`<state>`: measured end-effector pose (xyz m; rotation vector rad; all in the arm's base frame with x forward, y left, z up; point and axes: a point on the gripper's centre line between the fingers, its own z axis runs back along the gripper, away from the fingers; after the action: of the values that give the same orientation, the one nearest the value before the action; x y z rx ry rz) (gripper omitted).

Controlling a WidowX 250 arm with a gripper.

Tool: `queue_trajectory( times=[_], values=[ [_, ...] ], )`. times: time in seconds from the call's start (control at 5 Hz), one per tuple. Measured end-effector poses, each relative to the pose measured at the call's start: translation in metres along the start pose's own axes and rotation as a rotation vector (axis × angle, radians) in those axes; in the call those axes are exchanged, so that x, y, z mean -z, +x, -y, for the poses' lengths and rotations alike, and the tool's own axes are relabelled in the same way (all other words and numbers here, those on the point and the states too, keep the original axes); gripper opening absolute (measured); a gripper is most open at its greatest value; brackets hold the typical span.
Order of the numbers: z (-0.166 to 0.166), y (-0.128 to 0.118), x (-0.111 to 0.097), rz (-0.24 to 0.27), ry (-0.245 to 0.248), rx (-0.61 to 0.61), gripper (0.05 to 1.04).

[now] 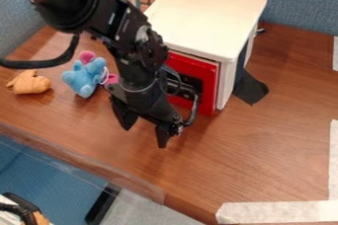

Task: Close the drawer

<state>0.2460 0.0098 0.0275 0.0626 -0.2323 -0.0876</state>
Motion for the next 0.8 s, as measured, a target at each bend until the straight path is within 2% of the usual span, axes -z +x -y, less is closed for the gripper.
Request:
queue_trajectory(
  times=[0.4,0.8],
  values=[
    [0.0006,0.0106,0.0031,0.006,-0.009,-0.012,0.999],
    [-0.0062,0.0129,0.0065,-0.001,0.004,-0.021,0.999]
  ],
)
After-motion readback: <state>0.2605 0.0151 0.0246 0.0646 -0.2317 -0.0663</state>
